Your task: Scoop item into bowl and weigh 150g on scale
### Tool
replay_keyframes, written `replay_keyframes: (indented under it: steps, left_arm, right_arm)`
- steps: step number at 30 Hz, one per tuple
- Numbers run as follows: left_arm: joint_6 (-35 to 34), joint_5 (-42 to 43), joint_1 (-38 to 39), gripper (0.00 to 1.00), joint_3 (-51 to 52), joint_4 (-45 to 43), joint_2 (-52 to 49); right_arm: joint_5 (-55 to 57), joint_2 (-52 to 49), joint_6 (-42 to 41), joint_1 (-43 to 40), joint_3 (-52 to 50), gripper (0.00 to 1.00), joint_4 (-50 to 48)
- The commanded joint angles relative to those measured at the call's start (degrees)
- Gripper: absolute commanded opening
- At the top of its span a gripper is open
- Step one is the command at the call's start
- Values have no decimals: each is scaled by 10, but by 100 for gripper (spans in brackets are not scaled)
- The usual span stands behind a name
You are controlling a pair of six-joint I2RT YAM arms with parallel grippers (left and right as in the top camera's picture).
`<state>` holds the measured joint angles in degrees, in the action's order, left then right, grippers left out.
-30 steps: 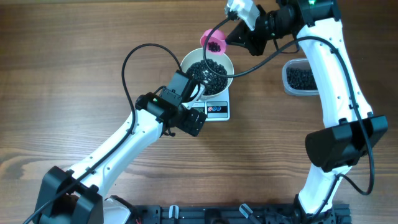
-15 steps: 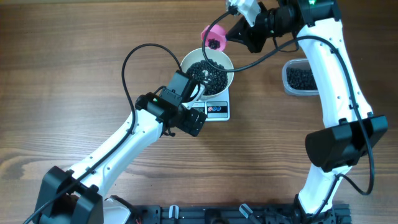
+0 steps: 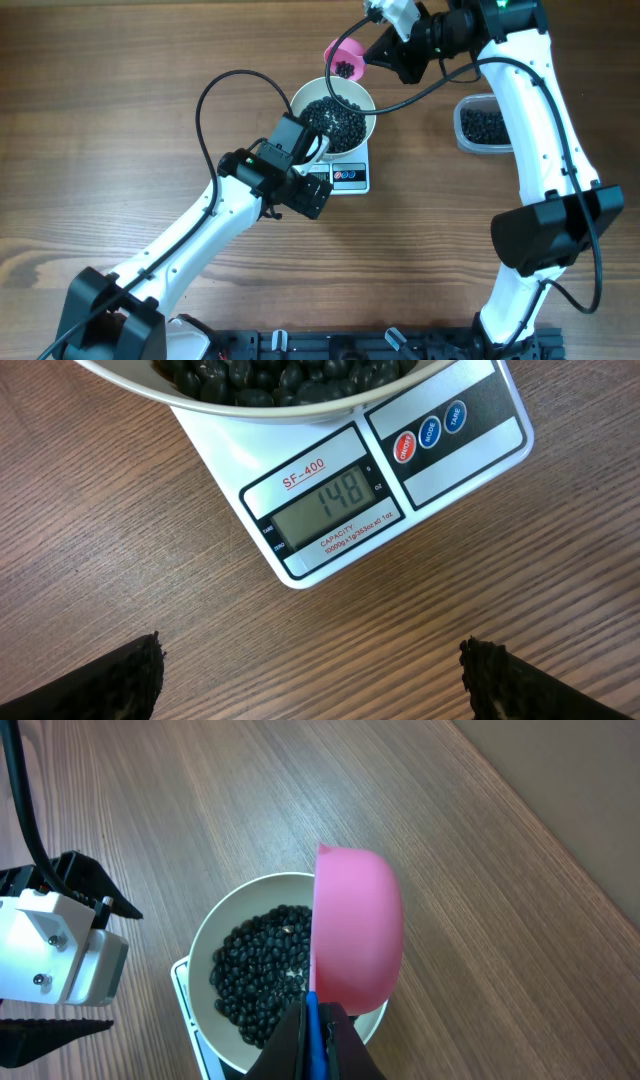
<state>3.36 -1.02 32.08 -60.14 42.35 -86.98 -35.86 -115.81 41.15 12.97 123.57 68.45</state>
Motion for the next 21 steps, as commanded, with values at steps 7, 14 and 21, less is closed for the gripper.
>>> replay_keyframes:
  steps: [7,14,21]
  left_arm:
    - [7,3,-4,100,3,-2,10]
    - [7,3,-4,100,3,-2,9]
    - [7,3,-4,100,3,-2,9]
  right_arm:
    - [1,0,-8,-2,6,4,-5]
    - [-14,-1,9,-6,6,4,-8]
    - [-13,-1,5,-7,6,4,-10]
